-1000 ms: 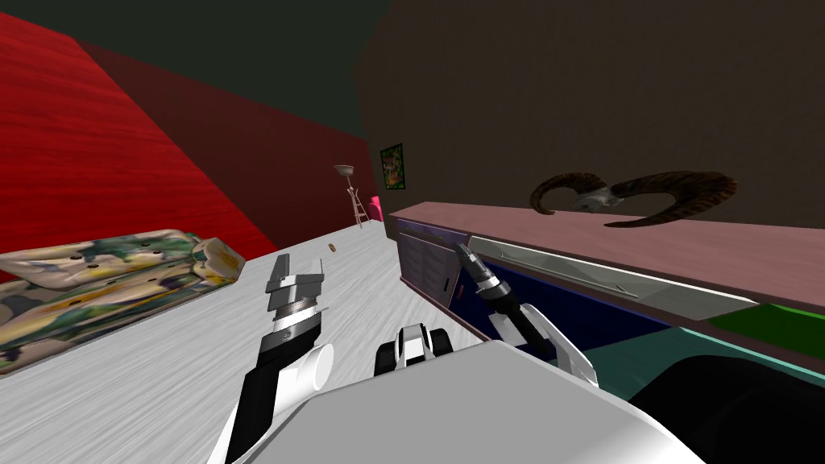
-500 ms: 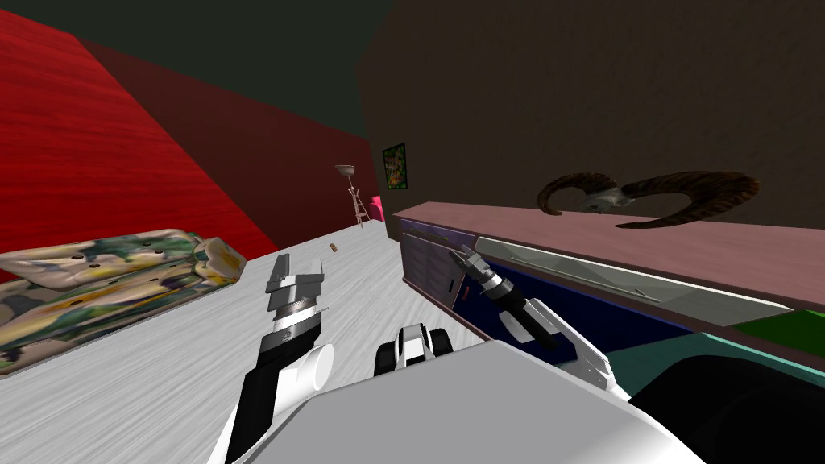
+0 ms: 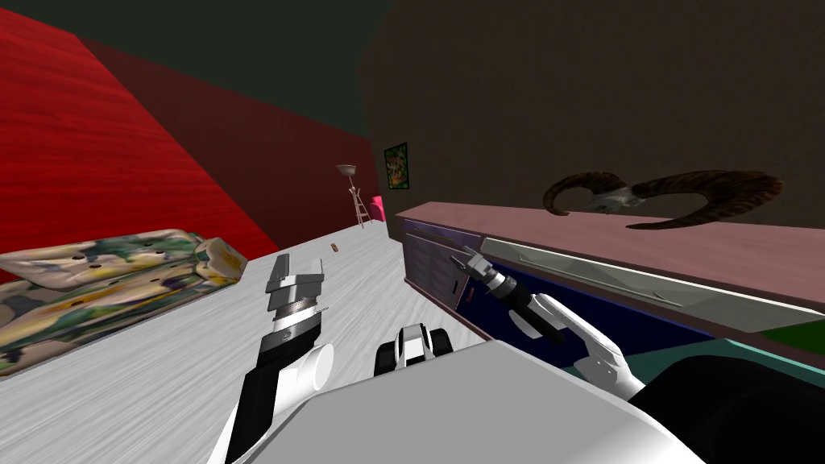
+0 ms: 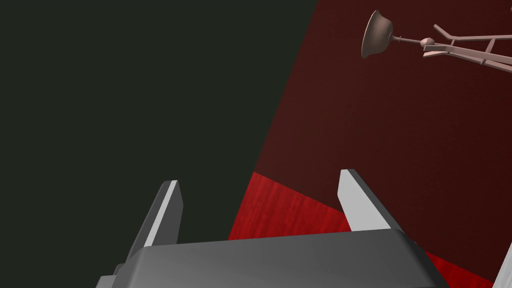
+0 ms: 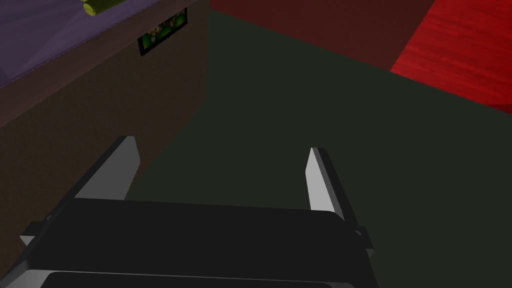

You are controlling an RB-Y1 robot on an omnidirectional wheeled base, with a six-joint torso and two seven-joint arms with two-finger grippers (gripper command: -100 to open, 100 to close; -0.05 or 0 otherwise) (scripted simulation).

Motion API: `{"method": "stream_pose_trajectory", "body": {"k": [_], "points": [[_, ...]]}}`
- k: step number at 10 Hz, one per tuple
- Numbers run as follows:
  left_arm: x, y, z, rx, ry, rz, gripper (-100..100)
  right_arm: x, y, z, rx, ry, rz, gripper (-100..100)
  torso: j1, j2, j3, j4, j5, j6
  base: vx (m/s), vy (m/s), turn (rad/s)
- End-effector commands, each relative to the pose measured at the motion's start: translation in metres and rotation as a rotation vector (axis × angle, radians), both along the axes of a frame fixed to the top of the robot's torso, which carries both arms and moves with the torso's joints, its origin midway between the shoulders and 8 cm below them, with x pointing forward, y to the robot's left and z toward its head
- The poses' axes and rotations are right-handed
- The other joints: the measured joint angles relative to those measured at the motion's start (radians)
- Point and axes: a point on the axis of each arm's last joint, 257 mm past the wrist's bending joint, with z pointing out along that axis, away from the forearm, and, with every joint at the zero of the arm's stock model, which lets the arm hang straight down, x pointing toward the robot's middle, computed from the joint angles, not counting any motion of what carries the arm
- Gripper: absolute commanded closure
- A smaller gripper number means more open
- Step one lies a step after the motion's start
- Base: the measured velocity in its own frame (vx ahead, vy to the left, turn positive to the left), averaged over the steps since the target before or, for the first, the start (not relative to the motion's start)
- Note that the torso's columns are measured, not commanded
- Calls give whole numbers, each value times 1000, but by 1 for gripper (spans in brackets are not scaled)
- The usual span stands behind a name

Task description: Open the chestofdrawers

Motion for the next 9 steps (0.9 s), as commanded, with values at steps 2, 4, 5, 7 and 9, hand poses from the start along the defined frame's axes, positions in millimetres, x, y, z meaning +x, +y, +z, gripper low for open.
{"method": "stream_pose_trajectory", "body": {"k": [2,4,5,7,9], "points": [[0,0,0,0,0,0,0,6,-22,-22,-282,-5,-17,-100,1,0,0,0,0,0,32,56,5],[0,0,0,0,0,0,0,9,-30,-28,-385,-7,-15,-100,1,0,0,0,0,0,24,51,2],[0,0,0,0,0,0,0,11,-40,-34,-469,-10,-22,-100,1,0,0,0,0,0,29,59,5],[0,0,0,0,0,0,0,14,-50,-39,-573,-13,-15,-100,0,0,0,0,0,0,22,42,2],[0,0,0,0,0,0,0,16,-60,-43,-670,-17,-11,-100,0,0,0,0,0,0,21,35,2]]}}
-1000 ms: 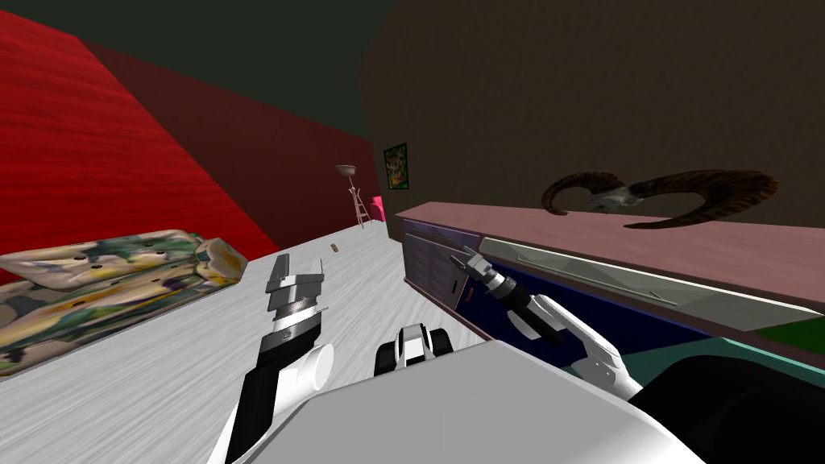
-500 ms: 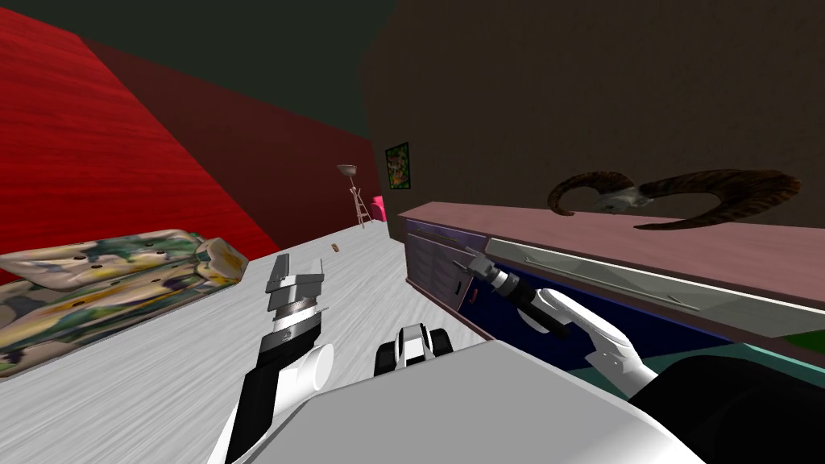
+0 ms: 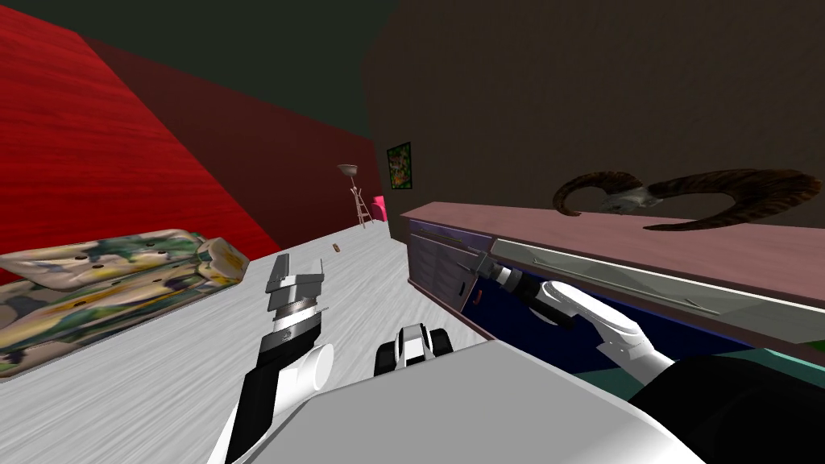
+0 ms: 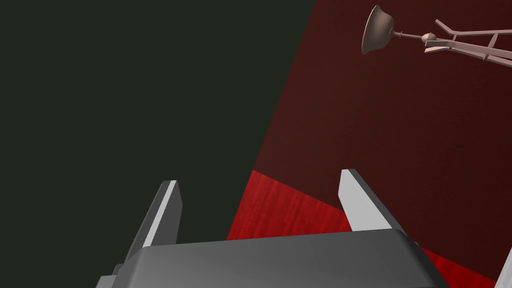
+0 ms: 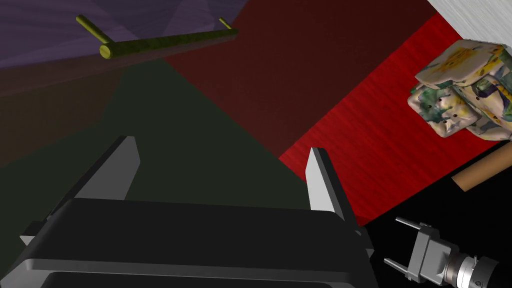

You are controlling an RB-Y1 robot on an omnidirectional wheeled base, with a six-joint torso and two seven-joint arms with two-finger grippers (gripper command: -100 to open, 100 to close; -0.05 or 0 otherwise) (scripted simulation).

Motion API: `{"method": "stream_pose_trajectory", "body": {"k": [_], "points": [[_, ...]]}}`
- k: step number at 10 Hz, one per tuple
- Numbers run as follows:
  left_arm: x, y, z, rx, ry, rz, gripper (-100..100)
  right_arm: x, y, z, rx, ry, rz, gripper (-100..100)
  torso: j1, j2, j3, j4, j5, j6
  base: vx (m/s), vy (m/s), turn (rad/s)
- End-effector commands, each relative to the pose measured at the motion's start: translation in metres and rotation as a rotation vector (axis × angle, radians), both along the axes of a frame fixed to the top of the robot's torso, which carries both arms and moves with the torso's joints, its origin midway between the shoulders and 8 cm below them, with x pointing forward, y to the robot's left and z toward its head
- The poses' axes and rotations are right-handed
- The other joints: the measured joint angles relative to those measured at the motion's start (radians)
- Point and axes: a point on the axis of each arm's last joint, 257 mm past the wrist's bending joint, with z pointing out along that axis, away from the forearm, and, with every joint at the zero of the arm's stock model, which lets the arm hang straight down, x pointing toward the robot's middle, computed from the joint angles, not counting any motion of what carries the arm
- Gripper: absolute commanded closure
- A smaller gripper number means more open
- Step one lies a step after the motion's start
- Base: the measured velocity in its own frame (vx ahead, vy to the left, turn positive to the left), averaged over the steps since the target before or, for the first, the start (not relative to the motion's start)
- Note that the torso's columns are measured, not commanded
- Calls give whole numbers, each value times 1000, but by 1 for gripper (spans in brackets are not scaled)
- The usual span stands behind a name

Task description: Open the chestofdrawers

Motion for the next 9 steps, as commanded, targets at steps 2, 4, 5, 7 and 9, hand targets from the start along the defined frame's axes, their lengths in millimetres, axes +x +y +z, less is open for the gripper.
{"method": "stream_pose_trajectory", "body": {"k": [2,4,5,7,9], "points": [[0,0,0,0,0,0,0,9,-35,-11,-275,-12,0,-100,2,-1,-1,0,0,0,38,62,4],[0,0,0,0,0,0,0,12,-46,-12,-375,-14,11,-100,0,0,0,0,0,0,17,42,3],[0,0,0,0,0,0,0,15,-57,-13,-453,-19,12,-100,0,1,0,0,0,0,20,55,5],[0,0,0,0,0,0,0,21,-78,-12,-608,-29,22,-100,1,-1,0,0,0,0,34,60,2],[0,0,0,0,0,0,0,27,-96,-8,-752,-39,38,-100,1,-1,0,0,0,0,33,55,4]]}}
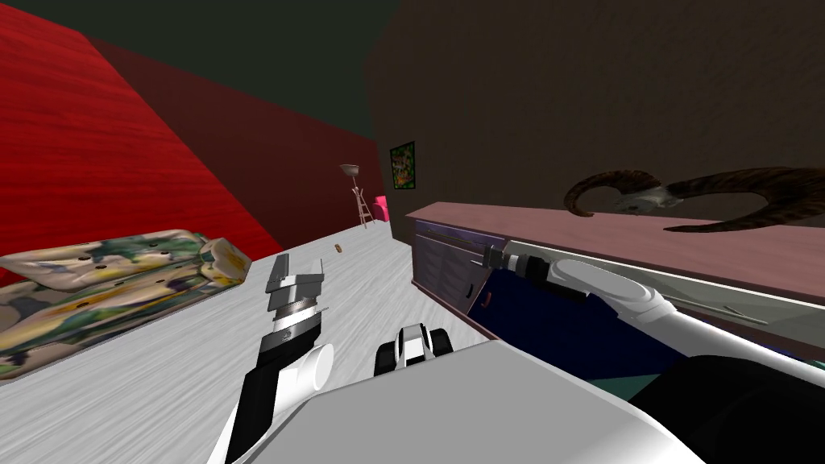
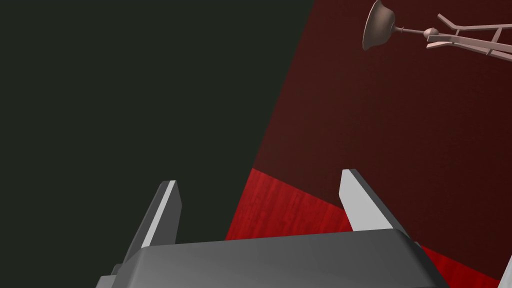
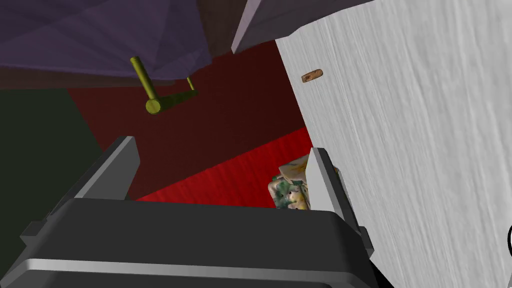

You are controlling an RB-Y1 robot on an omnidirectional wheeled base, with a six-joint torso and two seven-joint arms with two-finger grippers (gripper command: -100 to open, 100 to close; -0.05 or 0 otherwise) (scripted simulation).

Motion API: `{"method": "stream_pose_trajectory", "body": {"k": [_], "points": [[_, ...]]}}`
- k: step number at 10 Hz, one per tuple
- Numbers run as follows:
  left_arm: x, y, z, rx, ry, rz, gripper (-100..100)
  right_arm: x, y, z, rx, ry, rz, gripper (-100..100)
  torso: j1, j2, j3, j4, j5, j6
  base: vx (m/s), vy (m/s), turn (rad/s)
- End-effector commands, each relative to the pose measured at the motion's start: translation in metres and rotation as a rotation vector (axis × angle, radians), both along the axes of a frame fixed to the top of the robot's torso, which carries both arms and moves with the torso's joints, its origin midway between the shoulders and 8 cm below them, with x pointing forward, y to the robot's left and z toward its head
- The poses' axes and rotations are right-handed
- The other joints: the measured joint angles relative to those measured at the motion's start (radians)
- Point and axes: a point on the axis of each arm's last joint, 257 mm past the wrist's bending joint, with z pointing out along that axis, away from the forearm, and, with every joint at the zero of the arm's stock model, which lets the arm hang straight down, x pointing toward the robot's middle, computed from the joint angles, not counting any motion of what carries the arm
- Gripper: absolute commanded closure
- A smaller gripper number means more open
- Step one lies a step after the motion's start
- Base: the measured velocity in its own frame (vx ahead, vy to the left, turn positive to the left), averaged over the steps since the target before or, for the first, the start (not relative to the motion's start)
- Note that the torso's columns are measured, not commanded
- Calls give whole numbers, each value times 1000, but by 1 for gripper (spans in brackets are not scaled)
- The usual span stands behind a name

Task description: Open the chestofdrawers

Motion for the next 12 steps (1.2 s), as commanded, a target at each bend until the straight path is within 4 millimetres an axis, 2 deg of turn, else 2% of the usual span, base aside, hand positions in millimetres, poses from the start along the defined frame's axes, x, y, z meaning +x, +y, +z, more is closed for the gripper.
{"method": "stream_pose_trajectory", "body": {"k": [1,5,6,8,10,12], "points": [[0,0,0,0,0,0,0,6,-23,5,-183,-10,20,-100,0,0,0,0,0,0,34,57,5],[0,0,0,0,0,0,0,15,-47,15,-381,-23,47,-100,-1,1,1,0,0,0,21,39,2],[0,0,0,0,0,0,0,14,-42,14,-347,-20,42,-100,0,1,1,0,0,0,7,15,0],[0,0,0,0,0,0,0,18,-73,12,-355,-10,-21,-100,-1,2,1,1,0,-1,-67,20,318],[0,0,0,0,0,0,0,19,-88,11,-355,-4,-53,-100,0,3,2,1,0,1,-91,16,163],[0,0,0,0,0,0,0,19,-117,8,-355,7,-117,-100,0,0,0,0,0,-1,-91,25,309]]}}
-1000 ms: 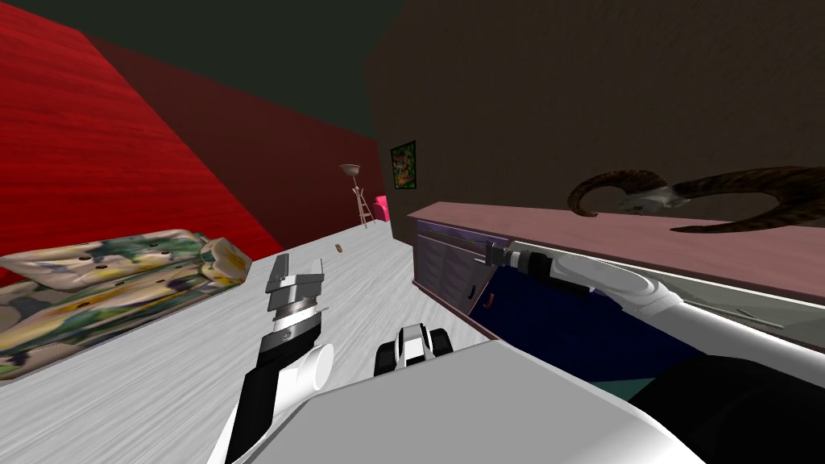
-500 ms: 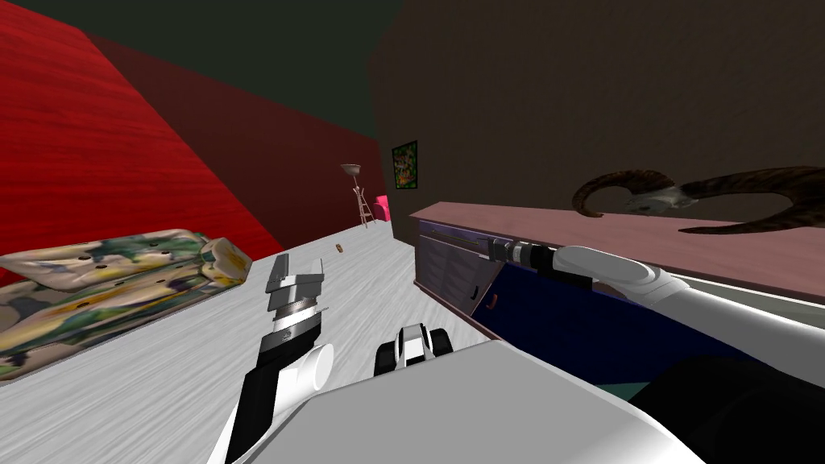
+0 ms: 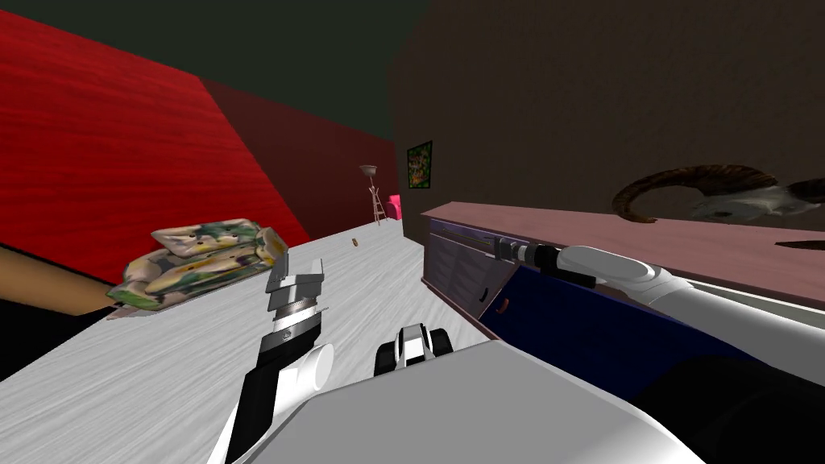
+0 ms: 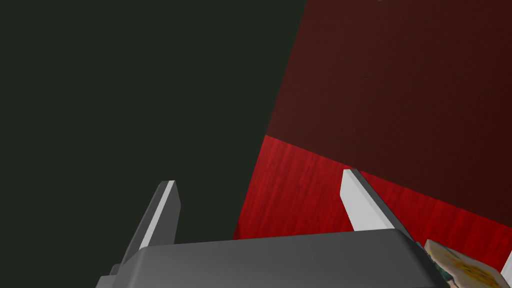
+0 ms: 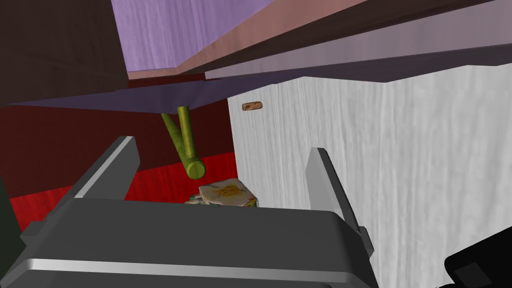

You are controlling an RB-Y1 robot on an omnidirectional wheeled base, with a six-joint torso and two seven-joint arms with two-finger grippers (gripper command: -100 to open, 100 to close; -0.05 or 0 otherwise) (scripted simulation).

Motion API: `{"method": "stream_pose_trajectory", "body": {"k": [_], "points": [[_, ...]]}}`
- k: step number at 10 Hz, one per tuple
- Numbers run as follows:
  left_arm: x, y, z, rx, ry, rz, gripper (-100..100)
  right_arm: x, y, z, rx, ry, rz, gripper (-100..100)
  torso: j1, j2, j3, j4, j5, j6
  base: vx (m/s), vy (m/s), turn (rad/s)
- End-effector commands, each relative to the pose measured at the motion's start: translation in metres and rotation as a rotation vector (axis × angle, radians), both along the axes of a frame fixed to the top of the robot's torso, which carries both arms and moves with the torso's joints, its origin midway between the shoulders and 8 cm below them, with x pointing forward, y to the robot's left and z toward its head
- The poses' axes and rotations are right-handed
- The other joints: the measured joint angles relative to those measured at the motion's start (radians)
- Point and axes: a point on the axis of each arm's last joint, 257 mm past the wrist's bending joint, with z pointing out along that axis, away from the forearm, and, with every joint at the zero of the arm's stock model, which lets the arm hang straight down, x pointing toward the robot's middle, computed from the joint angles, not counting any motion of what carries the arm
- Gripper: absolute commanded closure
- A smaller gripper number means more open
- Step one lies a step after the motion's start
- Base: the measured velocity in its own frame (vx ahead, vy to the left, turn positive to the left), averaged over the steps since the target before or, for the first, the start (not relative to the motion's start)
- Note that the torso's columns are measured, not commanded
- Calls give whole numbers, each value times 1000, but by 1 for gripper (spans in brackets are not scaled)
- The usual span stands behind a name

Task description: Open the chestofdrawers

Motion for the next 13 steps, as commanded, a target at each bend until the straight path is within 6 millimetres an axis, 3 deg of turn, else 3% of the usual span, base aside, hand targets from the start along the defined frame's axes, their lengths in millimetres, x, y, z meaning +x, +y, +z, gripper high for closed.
{"method": "stream_pose_trajectory", "body": {"k": [1,2,6,7,11,12,13], "points": [[0,0,0,0,0,0,0,-1,-15,0,0,-1,-31,-100,0,0,0,0,0,0,-47,9,70],[0,0,0,0,0,0,0,-1,-8,1,0,-1,-19,100,-1,-2,-1,0,0,2,26,-15,-252],[0,0,0,0,1,1,0,-6,51,5,1,-1,111,100,-11,0,1,-2,-5,7,121,-21,-333],[0,0,0,0,0,1,0,-3,46,13,1,-12,96,100,-11,4,3,-1,-5,9,62,-2,-52],[0,0,0,0,0,0,0,-8,66,10,-1,-14,135,100,1,0,1,-2,-2,0,-108,154,-15],[0,0,0,0,0,0,0,-7,62,14,-2,-21,127,100,1,-3,-1,-3,-2,-1,-65,91,-21],[0,0,0,0,0,0,0,-3,65,28,-1,-15,142,-100,-5,-6,-4,-1,0,-1,-18,34,-102]]}}
